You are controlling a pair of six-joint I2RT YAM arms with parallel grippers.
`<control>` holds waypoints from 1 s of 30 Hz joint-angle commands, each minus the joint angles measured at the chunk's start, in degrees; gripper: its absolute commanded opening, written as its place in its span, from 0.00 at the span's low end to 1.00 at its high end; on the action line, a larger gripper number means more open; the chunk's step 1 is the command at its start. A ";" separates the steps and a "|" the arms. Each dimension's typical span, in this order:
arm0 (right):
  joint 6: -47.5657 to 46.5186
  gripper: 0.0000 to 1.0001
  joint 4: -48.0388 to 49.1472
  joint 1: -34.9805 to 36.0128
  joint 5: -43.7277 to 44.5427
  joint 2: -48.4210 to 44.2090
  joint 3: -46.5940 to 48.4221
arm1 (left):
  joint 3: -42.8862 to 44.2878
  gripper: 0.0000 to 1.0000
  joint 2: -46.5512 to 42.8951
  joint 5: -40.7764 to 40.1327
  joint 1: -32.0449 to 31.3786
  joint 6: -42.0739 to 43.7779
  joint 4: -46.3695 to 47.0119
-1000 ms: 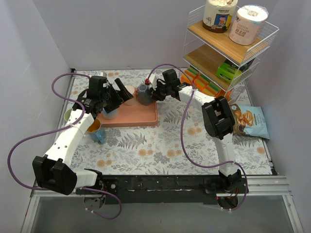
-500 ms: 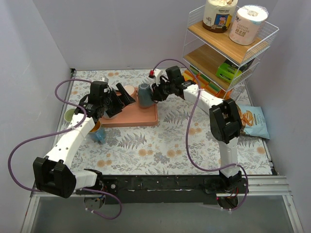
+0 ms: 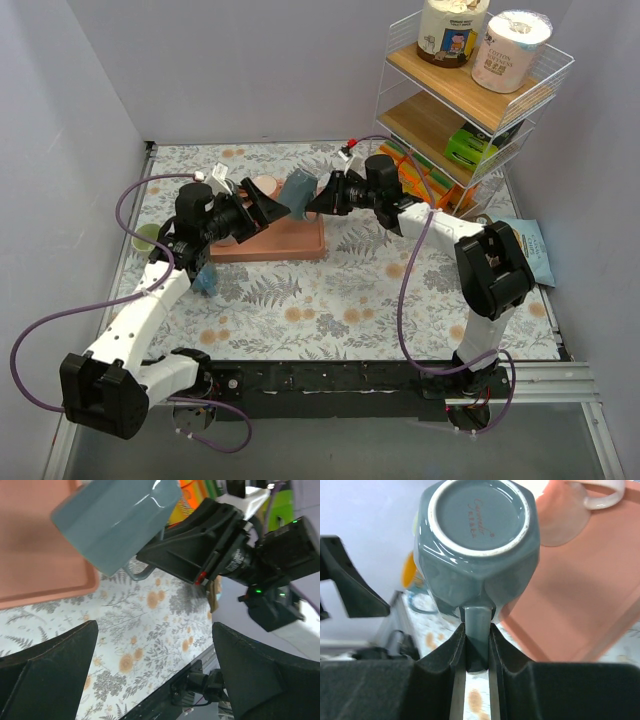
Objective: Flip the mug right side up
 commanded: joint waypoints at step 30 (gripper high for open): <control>54.42 0.01 45.13 4.79 13.89 -11.56 -7.00 | -5.09 0.56 3.90 2.64 -2.18 -19.11 40.70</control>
